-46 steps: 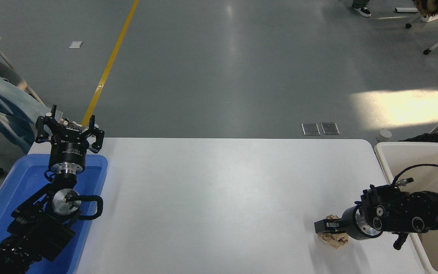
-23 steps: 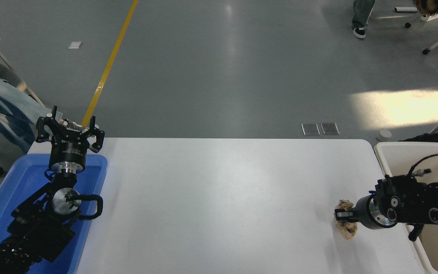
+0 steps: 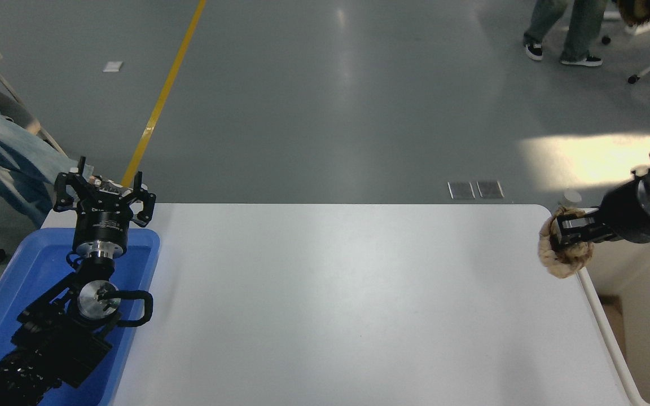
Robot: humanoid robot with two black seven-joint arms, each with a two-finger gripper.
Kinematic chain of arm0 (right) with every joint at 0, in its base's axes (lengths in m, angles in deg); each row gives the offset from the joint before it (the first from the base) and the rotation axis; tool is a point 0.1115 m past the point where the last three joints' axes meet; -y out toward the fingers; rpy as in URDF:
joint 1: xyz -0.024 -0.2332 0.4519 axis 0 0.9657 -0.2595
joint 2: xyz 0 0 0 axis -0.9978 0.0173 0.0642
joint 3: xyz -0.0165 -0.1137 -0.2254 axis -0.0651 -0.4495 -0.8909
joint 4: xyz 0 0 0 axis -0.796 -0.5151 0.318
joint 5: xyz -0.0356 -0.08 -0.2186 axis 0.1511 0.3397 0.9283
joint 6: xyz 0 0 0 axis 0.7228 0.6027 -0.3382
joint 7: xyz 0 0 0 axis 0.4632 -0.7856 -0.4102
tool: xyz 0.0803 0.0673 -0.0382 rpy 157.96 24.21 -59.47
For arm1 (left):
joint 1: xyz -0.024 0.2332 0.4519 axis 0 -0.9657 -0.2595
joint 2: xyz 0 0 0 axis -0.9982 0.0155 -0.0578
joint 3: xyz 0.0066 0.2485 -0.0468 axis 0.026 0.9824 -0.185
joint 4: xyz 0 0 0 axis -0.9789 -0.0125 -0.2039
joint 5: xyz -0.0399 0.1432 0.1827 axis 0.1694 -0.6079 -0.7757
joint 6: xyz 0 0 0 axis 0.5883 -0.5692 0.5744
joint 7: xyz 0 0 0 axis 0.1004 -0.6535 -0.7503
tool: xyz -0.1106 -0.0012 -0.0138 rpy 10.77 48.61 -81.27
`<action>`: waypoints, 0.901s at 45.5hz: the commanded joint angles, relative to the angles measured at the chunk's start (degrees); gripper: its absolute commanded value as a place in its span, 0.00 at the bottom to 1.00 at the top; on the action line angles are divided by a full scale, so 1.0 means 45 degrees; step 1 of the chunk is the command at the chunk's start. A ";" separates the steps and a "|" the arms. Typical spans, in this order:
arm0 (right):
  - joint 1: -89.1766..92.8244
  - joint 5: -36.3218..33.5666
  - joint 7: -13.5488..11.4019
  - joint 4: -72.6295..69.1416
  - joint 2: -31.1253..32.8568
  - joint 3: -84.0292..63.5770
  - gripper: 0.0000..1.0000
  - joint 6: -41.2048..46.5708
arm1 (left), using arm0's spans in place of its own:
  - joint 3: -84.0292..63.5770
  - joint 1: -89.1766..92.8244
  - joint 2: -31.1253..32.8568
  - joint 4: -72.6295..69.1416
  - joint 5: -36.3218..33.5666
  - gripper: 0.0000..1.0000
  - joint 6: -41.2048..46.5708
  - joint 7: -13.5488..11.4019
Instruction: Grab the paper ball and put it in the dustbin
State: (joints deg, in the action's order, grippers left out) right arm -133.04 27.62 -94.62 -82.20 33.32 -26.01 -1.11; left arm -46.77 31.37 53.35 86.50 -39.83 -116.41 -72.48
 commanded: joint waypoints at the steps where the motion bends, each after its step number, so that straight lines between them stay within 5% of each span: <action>1: -0.3000 -0.0584 -0.0026 -0.0343 0.0092 -0.0406 0.00 0.2328 | 0.0001 0.0000 0.0000 0.0001 -0.0002 0.99 -0.0003 0.0009; 25: -0.2359 0.0410 -0.0085 0.2114 0.0482 -0.2222 0.00 0.1470 | 0.0001 0.0000 0.0000 0.0001 0.0017 0.99 -0.0002 -0.0011; 33: 0.1230 0.1914 0.0033 0.5548 0.1653 -0.2165 0.00 -0.1279 | 0.0001 0.0000 0.0000 0.0001 0.0017 0.99 0.0017 -0.0011; 41: 0.6523 0.1624 0.0345 0.9301 0.2006 -0.1541 0.00 -0.5032 | 0.0001 0.0000 0.0000 0.0001 0.0017 0.99 0.0017 -0.0011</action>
State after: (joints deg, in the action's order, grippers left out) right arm -128.35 33.37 -94.56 -60.24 39.30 -34.68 -6.15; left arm -46.76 31.36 53.38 86.51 -39.76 -116.40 -72.53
